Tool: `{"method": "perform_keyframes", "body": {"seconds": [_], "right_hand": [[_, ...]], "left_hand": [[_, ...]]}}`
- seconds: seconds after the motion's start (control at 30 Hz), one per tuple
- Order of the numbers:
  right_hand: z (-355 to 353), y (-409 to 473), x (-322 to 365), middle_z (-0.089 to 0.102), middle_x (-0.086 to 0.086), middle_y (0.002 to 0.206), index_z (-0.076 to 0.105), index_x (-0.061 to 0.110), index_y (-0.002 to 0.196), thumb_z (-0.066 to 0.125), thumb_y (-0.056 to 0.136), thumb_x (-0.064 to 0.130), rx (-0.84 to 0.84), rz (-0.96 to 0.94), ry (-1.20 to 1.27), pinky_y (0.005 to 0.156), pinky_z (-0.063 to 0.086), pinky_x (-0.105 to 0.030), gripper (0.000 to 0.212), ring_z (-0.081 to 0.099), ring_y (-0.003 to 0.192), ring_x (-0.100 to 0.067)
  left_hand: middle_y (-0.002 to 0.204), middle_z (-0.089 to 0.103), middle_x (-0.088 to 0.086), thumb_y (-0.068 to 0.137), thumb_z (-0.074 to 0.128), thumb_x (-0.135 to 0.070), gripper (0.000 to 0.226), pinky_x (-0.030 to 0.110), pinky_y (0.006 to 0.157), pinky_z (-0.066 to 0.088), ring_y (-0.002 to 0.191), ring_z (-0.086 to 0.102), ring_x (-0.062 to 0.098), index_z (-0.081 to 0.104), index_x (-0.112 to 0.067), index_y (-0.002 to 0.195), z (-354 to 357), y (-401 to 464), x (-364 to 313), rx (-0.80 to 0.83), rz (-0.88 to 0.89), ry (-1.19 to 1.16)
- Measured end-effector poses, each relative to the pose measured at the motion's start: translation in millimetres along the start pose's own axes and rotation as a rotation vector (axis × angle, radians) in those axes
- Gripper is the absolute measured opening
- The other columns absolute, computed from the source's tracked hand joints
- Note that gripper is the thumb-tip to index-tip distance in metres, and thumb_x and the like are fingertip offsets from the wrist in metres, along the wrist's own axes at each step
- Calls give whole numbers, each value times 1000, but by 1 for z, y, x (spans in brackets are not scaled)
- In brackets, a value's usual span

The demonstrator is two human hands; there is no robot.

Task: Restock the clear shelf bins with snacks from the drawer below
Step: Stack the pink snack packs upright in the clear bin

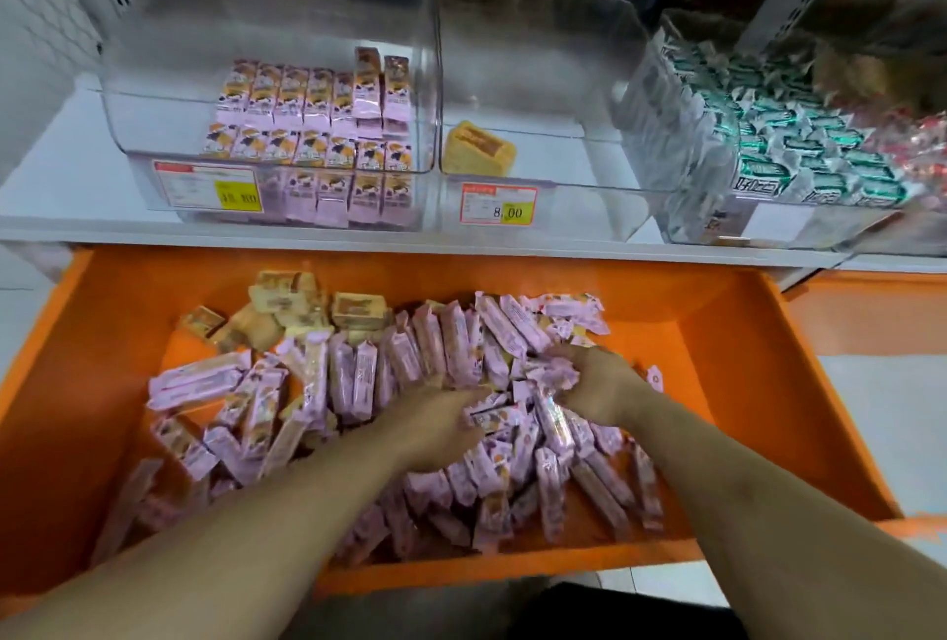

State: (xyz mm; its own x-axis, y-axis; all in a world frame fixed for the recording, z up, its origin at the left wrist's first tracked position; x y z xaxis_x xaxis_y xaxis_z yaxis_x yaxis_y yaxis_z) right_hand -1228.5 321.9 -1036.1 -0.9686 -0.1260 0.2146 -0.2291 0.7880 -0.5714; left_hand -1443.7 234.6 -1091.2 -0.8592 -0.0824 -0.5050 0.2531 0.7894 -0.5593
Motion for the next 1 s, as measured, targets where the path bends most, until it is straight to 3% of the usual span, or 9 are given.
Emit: {"method": "perform_keyframes", "body": {"seconds": [0.1, 0.2, 0.3, 0.43, 0.53, 0.63, 0.73, 0.83, 1.0], "right_hand": [[20, 18, -1, 54, -3, 143, 46, 29, 154, 67, 99, 32, 45, -38, 39, 97, 41, -10, 60, 47, 136, -29], [36, 34, -4, 40, -1, 143, 53, 38, 147, 76, 90, 36, -15, -7, -51, 103, 51, -32, 61, 52, 130, -32], [45, 42, -6, 38, 0, 143, 57, 41, 141, 80, 86, 26, -77, 21, -105, 94, 57, -37, 62, 56, 122, -29], [42, 45, -10, 40, 2, 142, 63, 40, 127, 82, 81, 26, -160, 10, -128, 101, 55, -46, 52, 38, 136, -29], [34, 42, -7, 59, -1, 121, 61, 36, 118, 78, 85, 25, -170, -2, -85, 87, 59, -41, 38, 56, 119, -29], [19, 31, 6, 68, 1, 98, 57, 31, 113, 72, 89, 19, -200, -34, -28, 65, 57, -32, 31, 66, 88, -25], [-5, 17, 23, 69, 0, 99, 57, 30, 118, 72, 89, 12, -174, -100, 108, 53, 47, -23, 38, 67, 82, -22], [-40, -4, 48, 64, -3, 104, 59, 26, 123, 79, 86, 2, -73, -166, 400, 64, 62, -36, 49, 68, 79, -24], [-99, -61, 96, 67, -12, 105, 65, 20, 123, 73, 89, -8, -14, -378, 728, 61, 55, -25, 44, 65, 80, -18]], "left_hand": [[170, 19, 12, 104, 40, -60, 60, 60, 119, 33, 158, 10, 42, 18, -50, 160, 11, 21, 1, 119, -44, 25], [156, 44, 15, 107, 42, -50, 49, 58, 114, 38, 154, 19, 37, 45, -29, 151, 16, 30, -3, 95, -25, 62], [138, 59, 12, 105, 50, -42, 39, 54, 113, 39, 155, 16, 33, 58, -16, 134, 24, 33, -2, 48, -47, 25], [134, 55, 7, 95, 69, -29, 31, 40, 97, 48, 126, 53, 28, 62, -20, 124, 22, 31, -3, -50, -34, -150], [129, 50, 2, 86, 80, -18, 38, 35, 82, 52, 93, 60, 15, 63, -29, 118, 18, 23, -2, -146, 17, -261], [131, 50, -3, 81, 82, -7, 44, 35, 93, 53, 112, 56, 16, 66, -33, 112, 11, 15, 0, -225, 36, -419], [137, 52, -8, 76, 89, -5, 63, 31, 90, 57, 122, 57, 15, 63, -39, 123, -14, 0, -3, -275, 24, -604], [129, 55, -12, 69, 93, -1, 88, 22, 73, 60, 107, 62, 10, 52, -35, 138, -54, -27, -10, -305, 5, -758], [107, 79, 4, 63, 95, -2, 62, 39, 94, 59, 107, 74, 23, 69, -12, 119, -132, -85, -13, -373, -15, -1014]]}}
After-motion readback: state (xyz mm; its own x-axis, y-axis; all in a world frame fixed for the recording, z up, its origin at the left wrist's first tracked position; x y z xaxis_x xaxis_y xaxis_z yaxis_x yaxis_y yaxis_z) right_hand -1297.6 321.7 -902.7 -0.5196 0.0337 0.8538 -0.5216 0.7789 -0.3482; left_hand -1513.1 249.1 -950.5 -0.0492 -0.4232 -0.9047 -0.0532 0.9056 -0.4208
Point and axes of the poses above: each hand's wrist, its own y-axis towards the middle knuckle, its own z-axis out of the palm, x = y × z, the point moved 3 cm from there along y, towards the middle knuckle
